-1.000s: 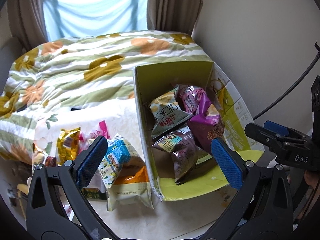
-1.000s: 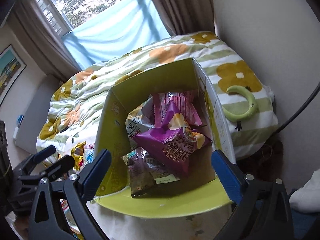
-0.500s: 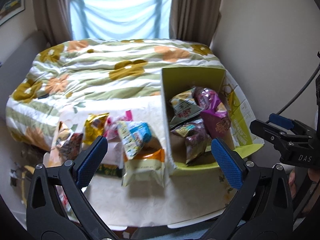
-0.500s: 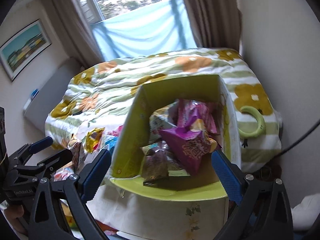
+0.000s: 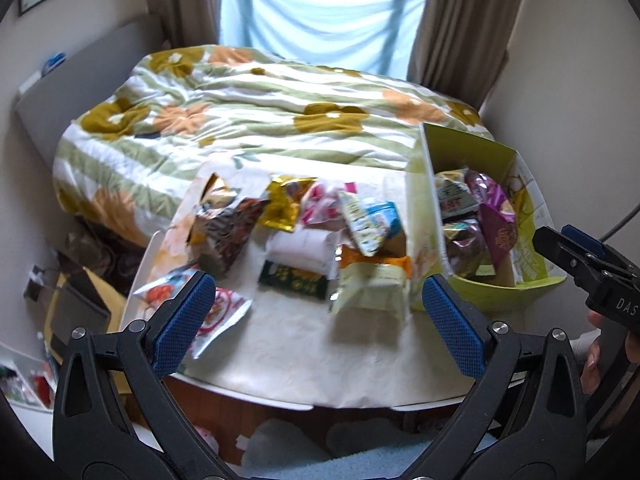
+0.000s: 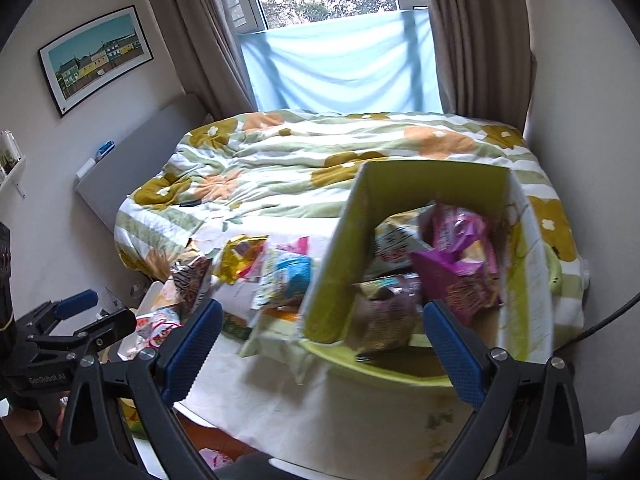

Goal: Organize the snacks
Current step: 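Grasp the shrimp-picture bag with the left tool and lift it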

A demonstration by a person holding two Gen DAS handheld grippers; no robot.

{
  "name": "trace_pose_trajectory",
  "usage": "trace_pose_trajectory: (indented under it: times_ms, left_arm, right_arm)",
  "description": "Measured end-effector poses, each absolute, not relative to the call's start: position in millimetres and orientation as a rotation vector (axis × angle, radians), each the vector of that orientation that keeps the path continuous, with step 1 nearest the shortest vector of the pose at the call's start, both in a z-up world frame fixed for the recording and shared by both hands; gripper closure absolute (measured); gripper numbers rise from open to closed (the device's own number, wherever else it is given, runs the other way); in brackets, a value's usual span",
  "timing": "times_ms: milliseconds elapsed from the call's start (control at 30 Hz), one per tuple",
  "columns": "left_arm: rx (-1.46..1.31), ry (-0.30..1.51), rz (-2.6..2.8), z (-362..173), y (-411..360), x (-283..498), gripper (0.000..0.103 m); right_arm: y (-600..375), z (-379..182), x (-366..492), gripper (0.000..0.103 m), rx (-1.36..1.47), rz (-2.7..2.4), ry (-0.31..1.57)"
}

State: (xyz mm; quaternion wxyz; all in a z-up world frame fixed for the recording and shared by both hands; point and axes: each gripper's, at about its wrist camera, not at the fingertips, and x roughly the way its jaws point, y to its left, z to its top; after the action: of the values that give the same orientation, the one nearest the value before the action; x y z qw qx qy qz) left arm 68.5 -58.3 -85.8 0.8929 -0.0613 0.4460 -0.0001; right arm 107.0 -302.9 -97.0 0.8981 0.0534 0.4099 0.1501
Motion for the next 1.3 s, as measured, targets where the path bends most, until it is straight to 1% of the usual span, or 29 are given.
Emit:
trace_pose_trajectory:
  times_ms: [367, 500, 633, 867, 1067, 1300]
  left_arm:
    - [-0.248, 1.002, 0.031, -113, 66, 71, 0.001]
    - [-0.291, 1.053, 0.034, -133, 104, 80, 0.001]
    - [-0.378, 1.130, 0.006, -165, 128, 91, 0.001]
    - [-0.481, 1.236, -0.015, -215, 137, 110, 0.001]
    - [-0.545, 1.276, 0.039, -243, 131, 128, 0.001]
    - [-0.612, 1.309, 0.133, -266, 130, 141, 0.001]
  right_arm:
    - [-207, -114, 113, 0.003, 0.118, 0.346, 0.869]
    - [-175, -131, 125, 0.003, 0.106, 0.364, 0.908]
    - [-145, -153, 137, 0.003, 0.039, 0.348, 0.954]
    - [-114, -187, 159, 0.003, -0.053, 0.412, 1.030]
    - [-89, -209, 191, 0.003, -0.287, 0.561, 1.087]
    - [-67, -248, 226, 0.004, -0.547, 0.732, 1.187]
